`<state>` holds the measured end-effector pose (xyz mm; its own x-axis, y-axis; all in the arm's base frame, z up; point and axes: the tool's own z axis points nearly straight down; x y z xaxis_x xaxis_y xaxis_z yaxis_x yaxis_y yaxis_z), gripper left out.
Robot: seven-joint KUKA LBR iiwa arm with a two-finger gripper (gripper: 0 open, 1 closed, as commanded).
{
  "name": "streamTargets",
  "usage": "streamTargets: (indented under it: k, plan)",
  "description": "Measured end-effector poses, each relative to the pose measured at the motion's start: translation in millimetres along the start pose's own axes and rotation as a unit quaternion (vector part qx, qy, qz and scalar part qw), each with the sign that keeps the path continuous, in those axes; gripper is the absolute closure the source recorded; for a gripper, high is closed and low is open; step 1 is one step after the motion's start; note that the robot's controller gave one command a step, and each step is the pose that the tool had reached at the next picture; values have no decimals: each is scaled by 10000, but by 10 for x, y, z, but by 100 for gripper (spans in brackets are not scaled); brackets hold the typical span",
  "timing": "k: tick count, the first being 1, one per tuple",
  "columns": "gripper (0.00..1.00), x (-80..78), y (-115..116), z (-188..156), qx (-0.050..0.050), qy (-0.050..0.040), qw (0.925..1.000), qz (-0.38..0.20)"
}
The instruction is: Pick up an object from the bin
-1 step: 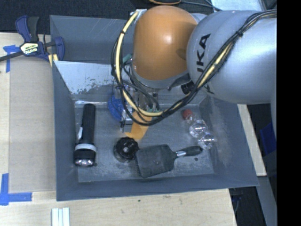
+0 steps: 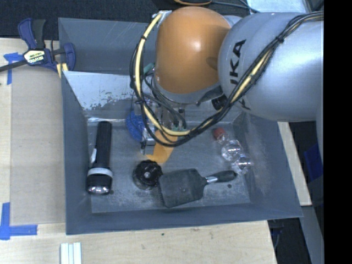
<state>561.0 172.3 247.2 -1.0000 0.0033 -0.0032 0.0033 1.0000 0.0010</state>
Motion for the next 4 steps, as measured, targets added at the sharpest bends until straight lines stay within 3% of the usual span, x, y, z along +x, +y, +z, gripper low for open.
streamTargets:
  k: [1,2,3,4]
  plan:
    - [0,-442,-186,876,2,-2,9987,518]
    - [0,-679,-494,866,-1,-32,9959,-901]
    - [0,-598,-439,1372,2,3,9942,1079]
    - [0,-582,-383,1756,-20,-56,9812,1927]
